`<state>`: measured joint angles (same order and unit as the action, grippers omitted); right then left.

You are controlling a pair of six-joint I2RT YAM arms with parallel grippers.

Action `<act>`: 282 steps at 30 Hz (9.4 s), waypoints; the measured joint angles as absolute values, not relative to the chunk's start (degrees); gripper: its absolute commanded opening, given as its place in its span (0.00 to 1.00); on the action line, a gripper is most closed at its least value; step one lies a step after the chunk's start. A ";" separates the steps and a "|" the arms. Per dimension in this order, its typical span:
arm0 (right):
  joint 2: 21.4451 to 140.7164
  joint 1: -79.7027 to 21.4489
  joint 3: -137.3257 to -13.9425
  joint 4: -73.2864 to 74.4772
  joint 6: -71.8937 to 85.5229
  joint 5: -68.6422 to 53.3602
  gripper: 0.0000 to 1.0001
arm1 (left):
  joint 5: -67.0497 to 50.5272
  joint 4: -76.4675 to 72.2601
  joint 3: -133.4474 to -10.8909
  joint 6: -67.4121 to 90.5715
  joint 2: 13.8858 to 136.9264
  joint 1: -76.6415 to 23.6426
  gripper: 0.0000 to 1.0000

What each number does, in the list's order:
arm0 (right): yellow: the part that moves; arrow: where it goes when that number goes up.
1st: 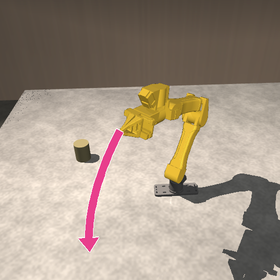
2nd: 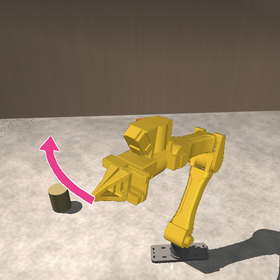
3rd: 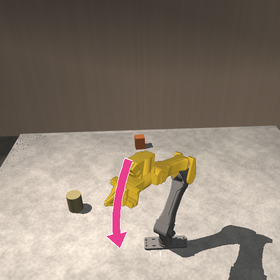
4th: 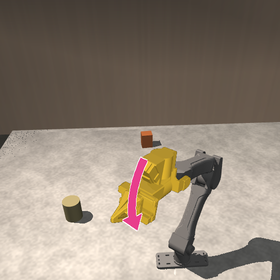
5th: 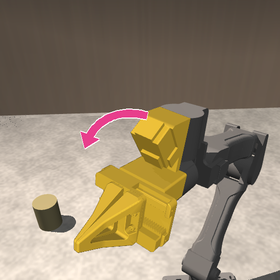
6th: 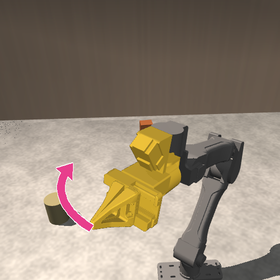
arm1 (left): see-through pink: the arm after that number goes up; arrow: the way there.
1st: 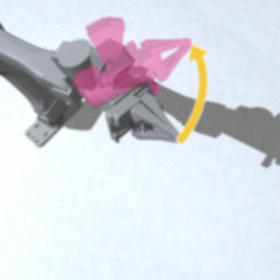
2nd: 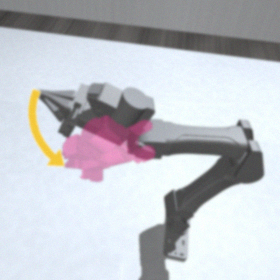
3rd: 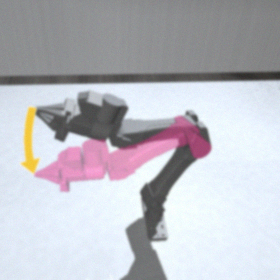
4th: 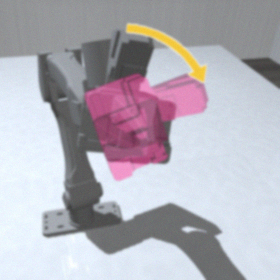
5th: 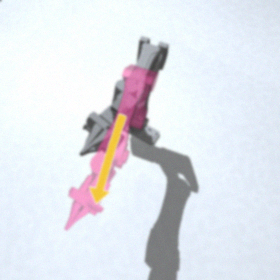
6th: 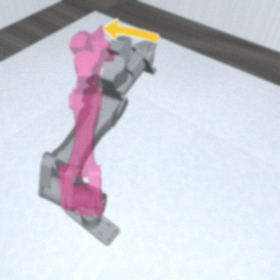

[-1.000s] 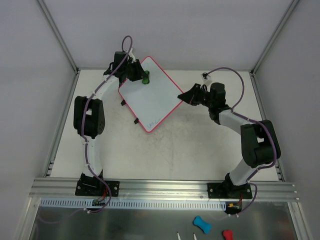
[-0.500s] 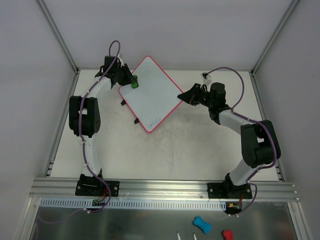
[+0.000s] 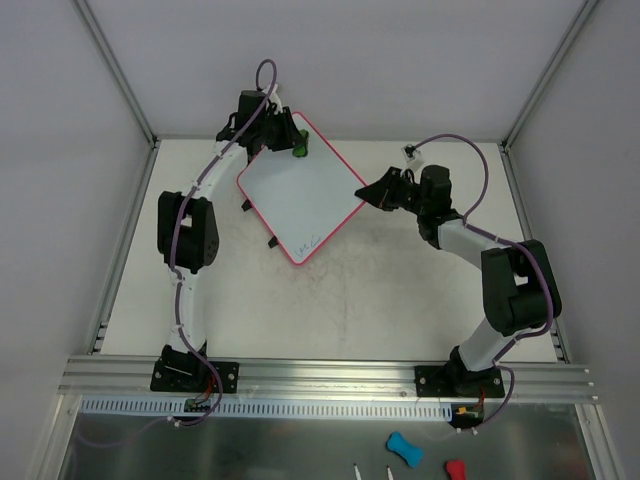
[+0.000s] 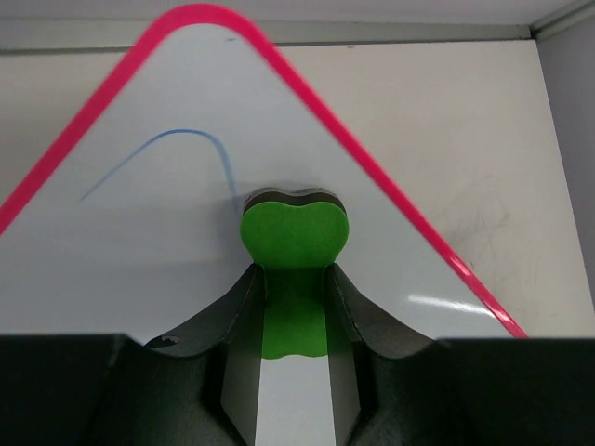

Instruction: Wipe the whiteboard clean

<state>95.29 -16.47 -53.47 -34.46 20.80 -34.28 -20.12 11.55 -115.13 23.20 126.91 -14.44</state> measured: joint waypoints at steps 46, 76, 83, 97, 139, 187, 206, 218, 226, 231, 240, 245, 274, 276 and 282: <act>95.29 -16.49 -53.47 -34.24 20.88 -34.15 0.00 | -9.87 8.27 -106.32 33.67 126.91 -6.28 0.00; 95.29 -16.49 -53.47 -34.09 19.94 -34.65 0.00 | -20.99 12.29 -129.80 21.65 135.37 -12.62 0.00; 95.31 -16.49 -53.74 -33.65 20.01 -34.59 0.00 | -16.71 10.31 -125.47 25.67 135.09 -9.85 0.00; 95.31 -16.49 -53.80 -33.69 20.05 -34.74 0.00 | -10.15 9.52 -117.47 27.42 131.96 -7.46 0.00; 95.29 -16.49 -53.80 -33.41 20.03 -34.63 0.00 | -3.38 1.37 -118.54 29.50 133.03 -11.38 0.00; 95.31 -16.82 -54.11 -34.04 19.92 -34.94 0.00 | -4.91 -28.23 -40.01 23.38 89.23 -23.79 0.00; 95.31 -16.86 -54.13 -34.09 19.86 -34.94 0.00 | 0.84 -35.29 -33.06 22.22 87.05 -28.45 0.00; 95.33 -16.91 -54.22 -34.06 19.84 -34.98 0.00 | 3.73 -39.07 -27.79 24.71 86.19 -28.42 0.00; 95.33 -17.04 -54.33 -34.06 19.84 -34.96 0.00 | 4.12 -38.65 -25.65 25.39 85.03 -28.42 0.00; 95.33 -17.04 -54.35 -34.06 19.79 -34.94 0.00 | 3.77 -38.76 -25.65 26.63 85.08 -28.42 0.00; 95.33 -17.04 -54.35 -34.50 19.16 -35.00 0.00 | 3.77 -40.29 -25.80 27.79 86.65 -29.41 0.00; 95.33 -17.04 -54.43 -34.59 18.81 -35.09 0.00 | 4.62 -41.39 -25.80 28.32 86.94 -30.85 0.00; 95.33 -17.04 -54.43 -34.54 18.74 -34.81 0.00 | 6.17 -38.76 -33.34 31.59 88.18 -37.19 0.00; 95.33 -17.02 -54.43 -34.46 18.74 -34.72 0.00 | 6.04 -37.78 -36.95 31.33 89.30 -37.17 0.00; 95.37 -16.97 -54.43 -34.00 18.85 -34.28 0.00 | 4.91 -36.42 -48.47 30.44 94.00 -37.19 0.00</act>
<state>95.37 -16.97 -54.43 -34.00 18.85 -34.28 4.91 -36.42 -48.47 30.44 94.00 -37.19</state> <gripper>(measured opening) 0.128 0.271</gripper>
